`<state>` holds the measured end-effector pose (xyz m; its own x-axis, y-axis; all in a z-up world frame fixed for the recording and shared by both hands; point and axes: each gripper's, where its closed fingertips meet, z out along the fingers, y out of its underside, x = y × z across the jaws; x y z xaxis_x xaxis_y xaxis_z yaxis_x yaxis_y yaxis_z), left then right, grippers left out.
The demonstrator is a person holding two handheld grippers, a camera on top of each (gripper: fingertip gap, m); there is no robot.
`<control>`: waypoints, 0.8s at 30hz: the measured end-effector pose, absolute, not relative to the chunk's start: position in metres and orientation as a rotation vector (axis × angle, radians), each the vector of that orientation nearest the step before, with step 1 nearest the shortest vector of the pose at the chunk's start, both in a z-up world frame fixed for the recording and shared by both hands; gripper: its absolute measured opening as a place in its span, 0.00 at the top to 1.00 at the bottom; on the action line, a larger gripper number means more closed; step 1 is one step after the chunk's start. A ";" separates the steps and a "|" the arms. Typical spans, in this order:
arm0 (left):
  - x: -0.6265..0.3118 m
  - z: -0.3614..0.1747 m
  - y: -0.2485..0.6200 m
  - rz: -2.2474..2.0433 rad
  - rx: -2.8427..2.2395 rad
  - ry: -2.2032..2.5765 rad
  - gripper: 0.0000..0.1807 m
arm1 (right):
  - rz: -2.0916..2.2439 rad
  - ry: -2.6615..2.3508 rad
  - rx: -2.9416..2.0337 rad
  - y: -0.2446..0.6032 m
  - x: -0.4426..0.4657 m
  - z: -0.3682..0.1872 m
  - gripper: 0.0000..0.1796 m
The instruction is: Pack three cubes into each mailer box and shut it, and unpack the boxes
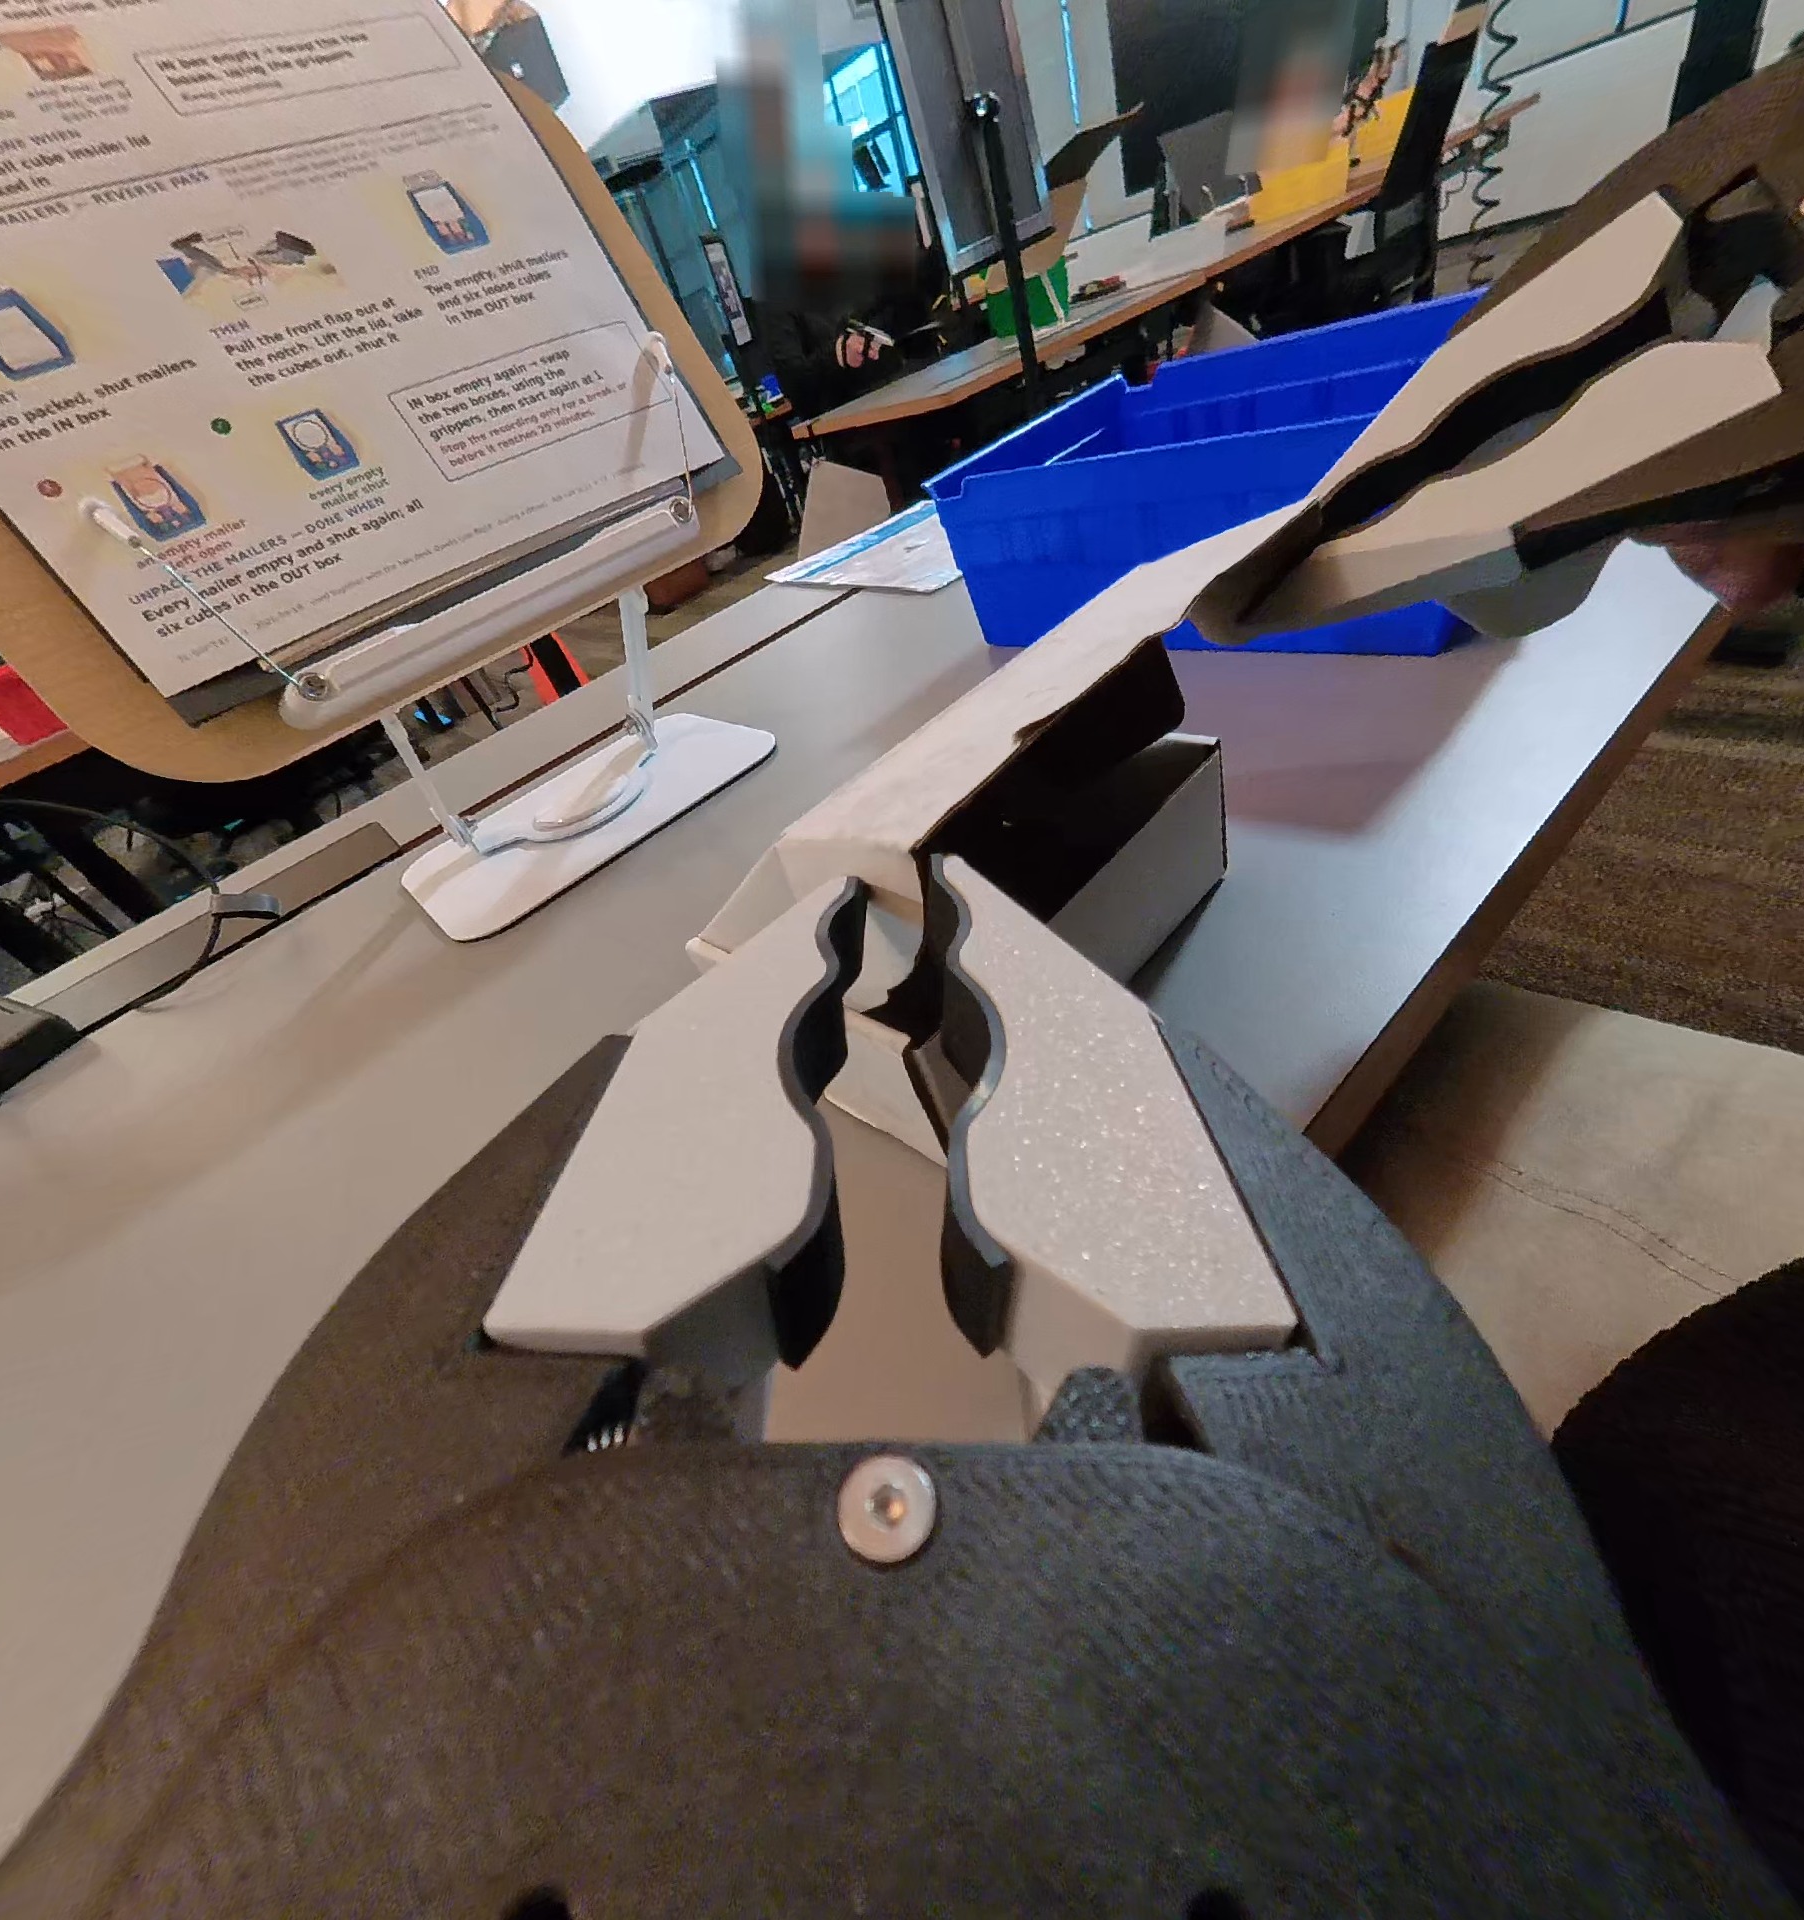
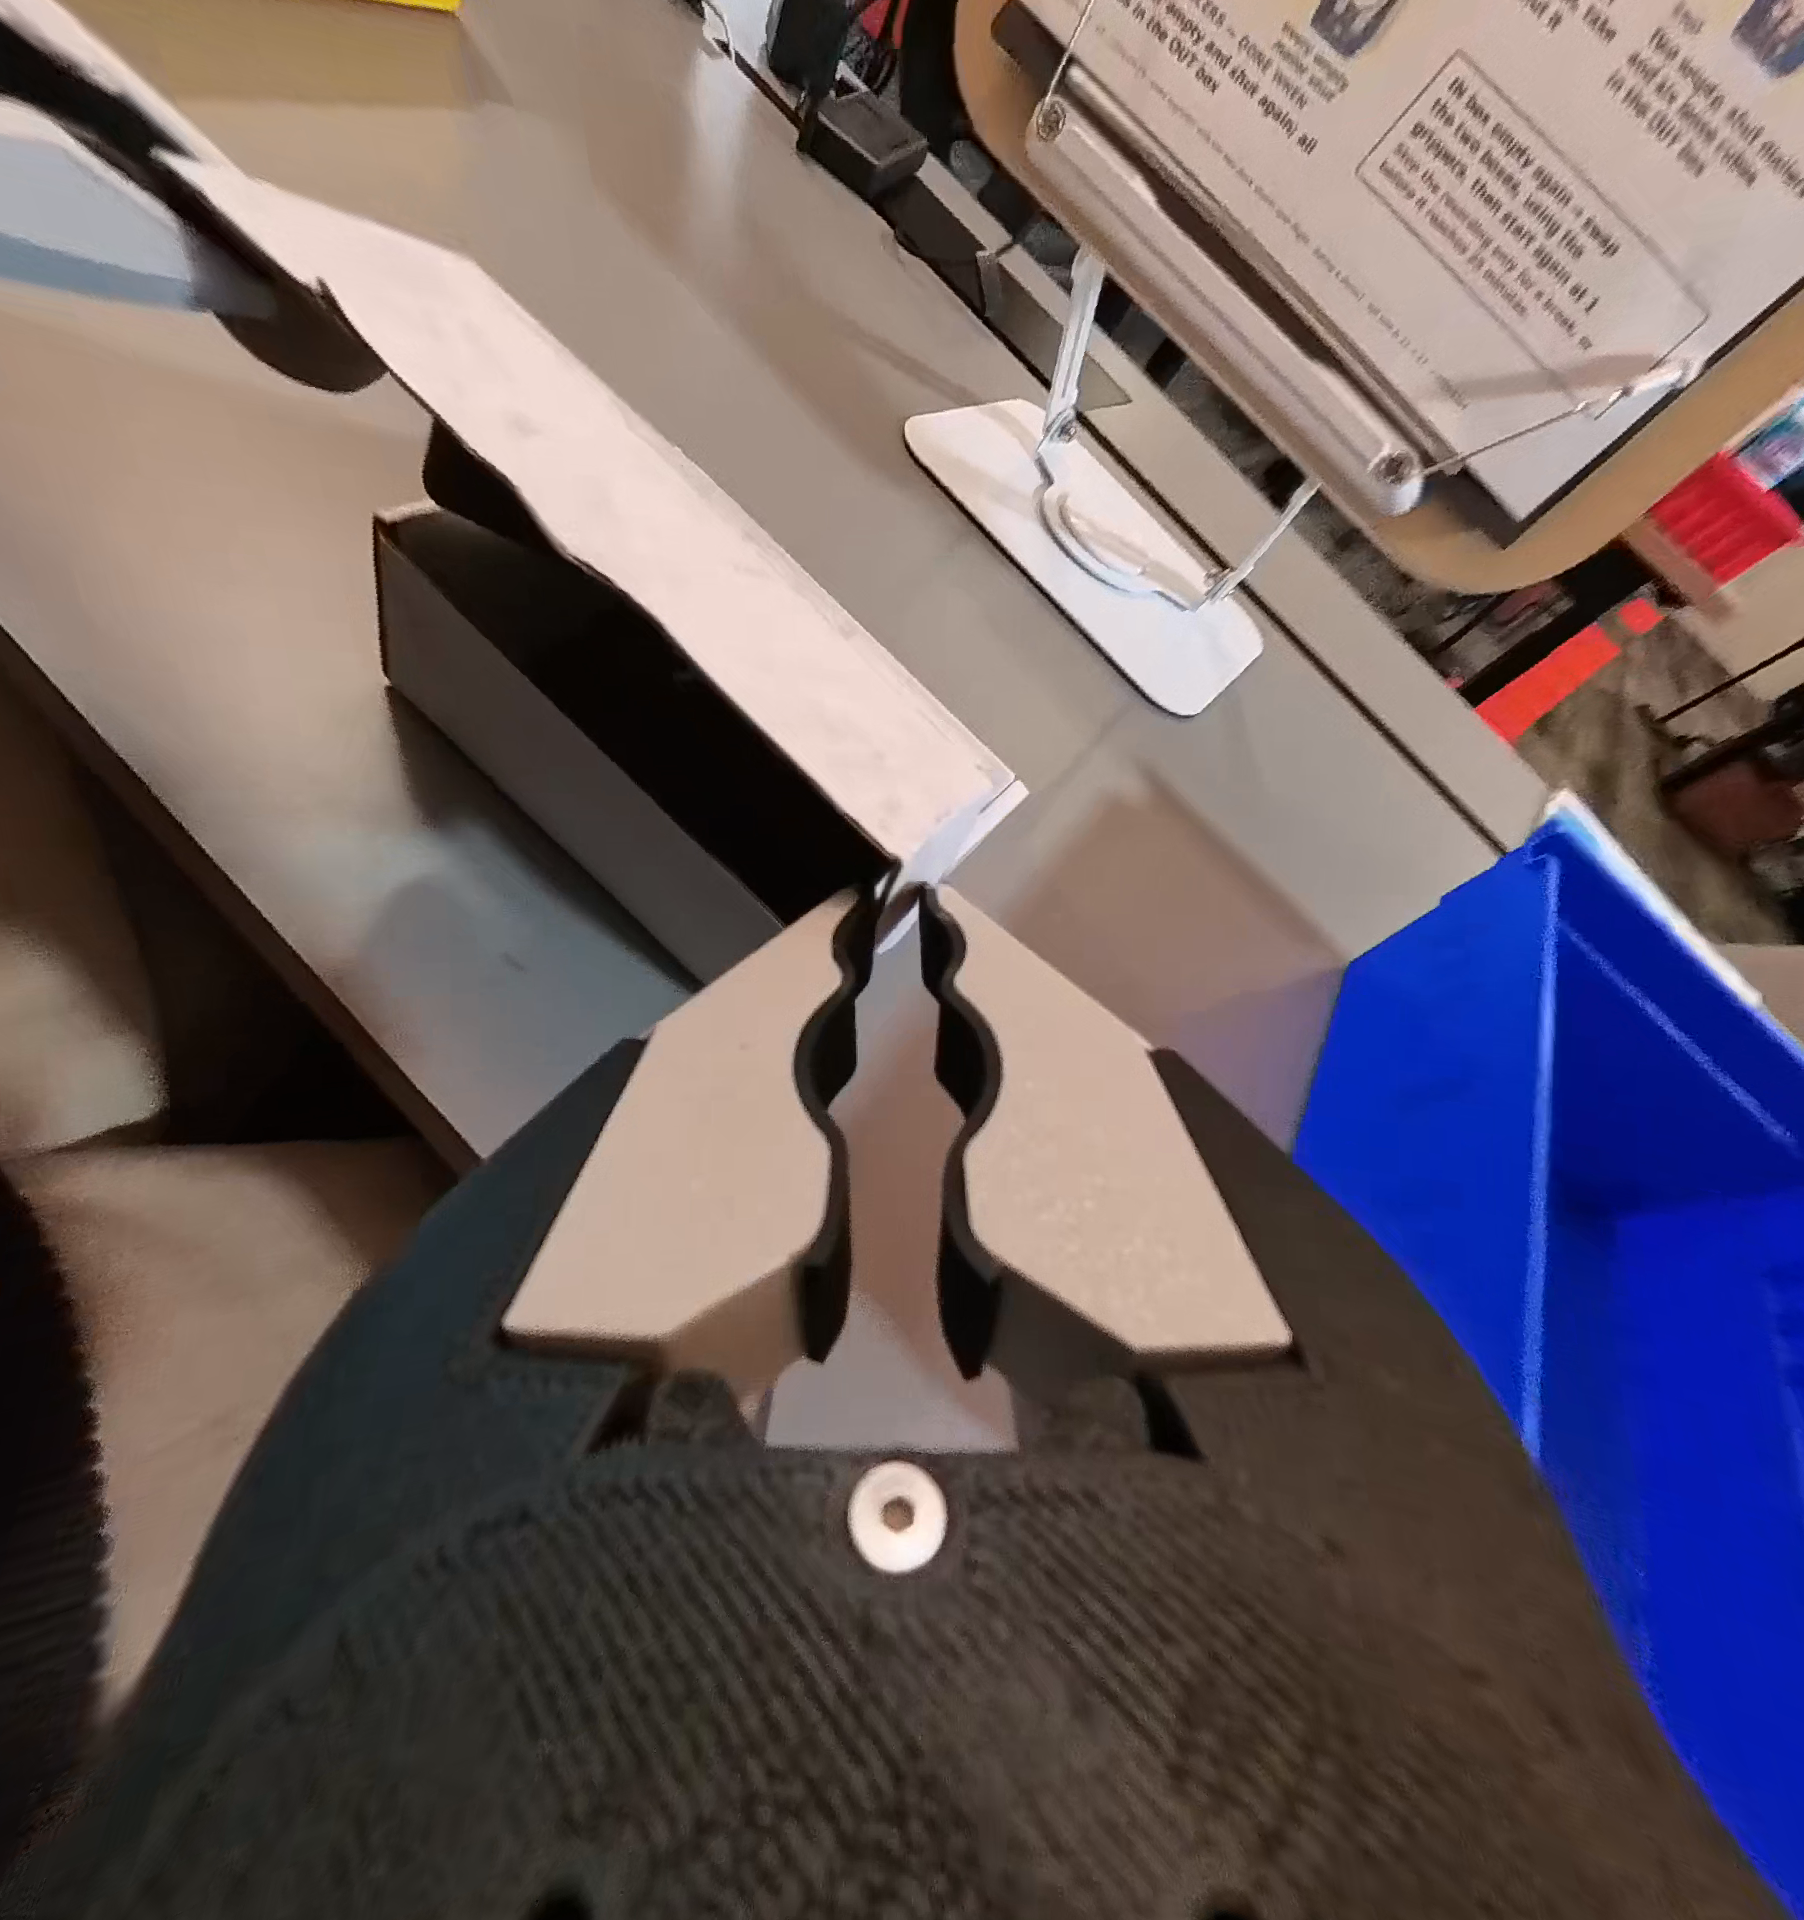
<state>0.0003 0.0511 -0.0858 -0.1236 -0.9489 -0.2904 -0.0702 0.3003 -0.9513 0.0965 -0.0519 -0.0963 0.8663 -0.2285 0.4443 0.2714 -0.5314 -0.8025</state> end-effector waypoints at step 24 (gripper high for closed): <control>0.004 -0.126 0.044 -1.006 -1.170 1.666 0.94 | -0.279 0.175 -2.273 -0.056 0.097 -0.144 0.96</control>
